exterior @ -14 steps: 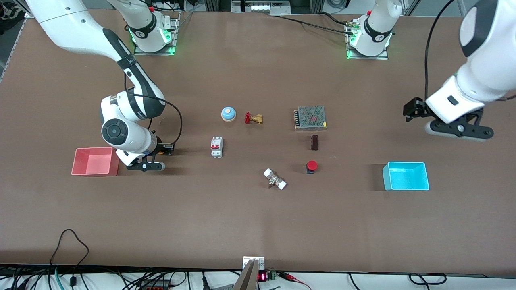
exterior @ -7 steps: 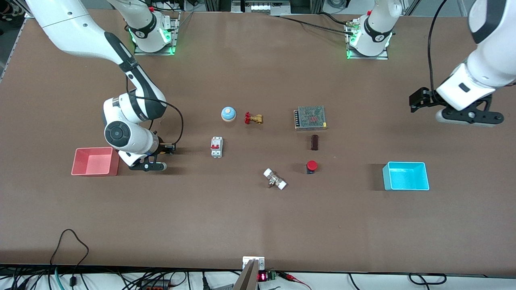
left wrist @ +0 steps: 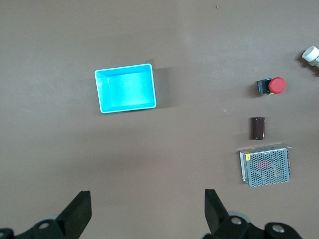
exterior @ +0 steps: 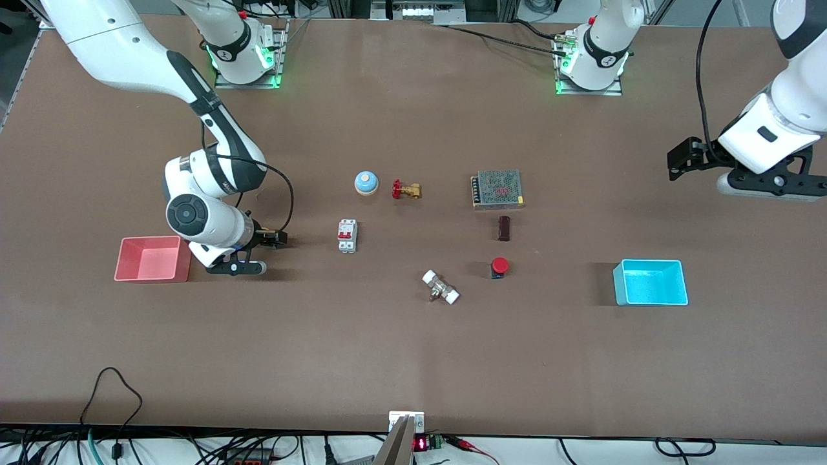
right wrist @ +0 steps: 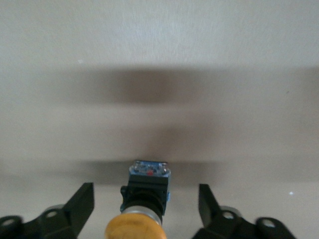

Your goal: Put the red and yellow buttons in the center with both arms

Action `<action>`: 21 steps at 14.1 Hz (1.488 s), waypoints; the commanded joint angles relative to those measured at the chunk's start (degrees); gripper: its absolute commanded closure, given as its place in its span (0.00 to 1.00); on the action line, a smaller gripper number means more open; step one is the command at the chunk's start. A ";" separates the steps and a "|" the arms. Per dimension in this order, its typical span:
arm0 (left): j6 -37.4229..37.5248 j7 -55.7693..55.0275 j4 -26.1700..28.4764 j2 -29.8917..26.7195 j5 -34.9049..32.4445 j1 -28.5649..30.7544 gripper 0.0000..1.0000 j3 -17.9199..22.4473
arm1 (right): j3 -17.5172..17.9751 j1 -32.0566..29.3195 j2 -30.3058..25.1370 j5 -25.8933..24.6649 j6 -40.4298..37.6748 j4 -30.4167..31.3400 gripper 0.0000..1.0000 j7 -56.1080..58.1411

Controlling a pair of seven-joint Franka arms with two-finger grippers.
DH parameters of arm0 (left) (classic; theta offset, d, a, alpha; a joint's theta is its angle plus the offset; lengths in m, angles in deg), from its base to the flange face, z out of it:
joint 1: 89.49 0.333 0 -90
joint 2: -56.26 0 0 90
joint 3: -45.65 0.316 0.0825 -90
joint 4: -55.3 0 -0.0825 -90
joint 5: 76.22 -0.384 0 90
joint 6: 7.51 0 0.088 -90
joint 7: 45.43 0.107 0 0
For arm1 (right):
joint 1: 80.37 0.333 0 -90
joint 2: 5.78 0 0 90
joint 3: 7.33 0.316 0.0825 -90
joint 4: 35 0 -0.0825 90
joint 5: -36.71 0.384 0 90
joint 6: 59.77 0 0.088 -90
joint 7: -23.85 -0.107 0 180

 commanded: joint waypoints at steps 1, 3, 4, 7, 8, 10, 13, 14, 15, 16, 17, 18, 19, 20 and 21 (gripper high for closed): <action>1.44 -0.47 -1.88 0.93 0.80 0.36 0.00 -0.19 | 0.13 -1.04 -4.92 0.19 -1.35 -1.41 0.00 -0.45; 1.44 -0.47 -1.88 0.93 0.80 0.36 0.00 -0.19 | -0.83 -1.22 -8.70 1.76 -6.07 -4.12 0.00 -0.02; 1.44 -0.47 -1.88 0.93 0.80 0.36 0.00 -0.19 | -2.14 -1.22 -10.20 2.99 -10.36 -6.92 0.00 1.21; 1.44 -0.47 -1.88 0.93 0.80 0.36 0.00 -0.19 | -5.57 -1.31 -14.95 7.29 -18.91 -12.12 0.00 8.15; 1.44 -0.56 -1.88 0.93 0.80 0.36 0.00 -0.19 | -6.54 -1.31 -16.27 8.35 -21.02 -13.52 0.00 8.42; 1.52 -0.47 -1.88 0.93 0.80 0.36 0.00 -0.19 | -8.57 -1.40 -19.60 8.54 -24.27 -15.37 0.00 8.95; 1.53 -0.56 -1.88 0.93 0.80 0.36 0.00 -0.19 | -12.78 -1.66 -22.60 8.89 -35.77 -20.20 0.00 9.30; 1.96 -0.56 -1.88 0.93 0.80 0.36 0.00 -0.19 | -14.36 -1.66 -23.04 9.59 -38.68 -21.70 0.00 10.00; 2.05 -0.56 -1.88 0.93 0.80 0.36 0.00 -0.19 | -15.16 -1.66 -23.13 10.20 -40.27 -22.58 0.00 10.44; 2.05 -0.56 -1.88 0.93 0.80 0.36 0.00 -0.19 | -15.51 -1.57 -23.05 10.38 -40.98 -23.03 0.00 10.71; 2.05 -0.47 -1.88 0.93 0.80 0.36 0.00 -0.19 | -15.52 -1.57 -22.96 10.47 -41.08 -23.03 0.00 10.80; 2.05 -0.47 -1.88 0.93 0.89 0.36 0.00 -0.19 | -15.60 -1.40 -23.05 10.47 -41.17 -23.03 0.00 10.80; 2.05 -0.47 -1.88 0.93 0.89 0.36 0.00 -0.19 | -15.61 -1.31 -23.05 10.65 -41.17 -23.03 0.00 10.80; 2.05 -0.47 -1.88 0.93 0.80 0.36 0.00 -0.19 | -15.43 -1.22 -23.13 10.65 -41.17 -23.03 0.00 10.80; 2.05 -0.47 -1.88 0.93 0.80 0.45 0.00 -0.19 | -15.43 -1.05 -23.13 10.65 -41.43 -23.03 0.00 10.80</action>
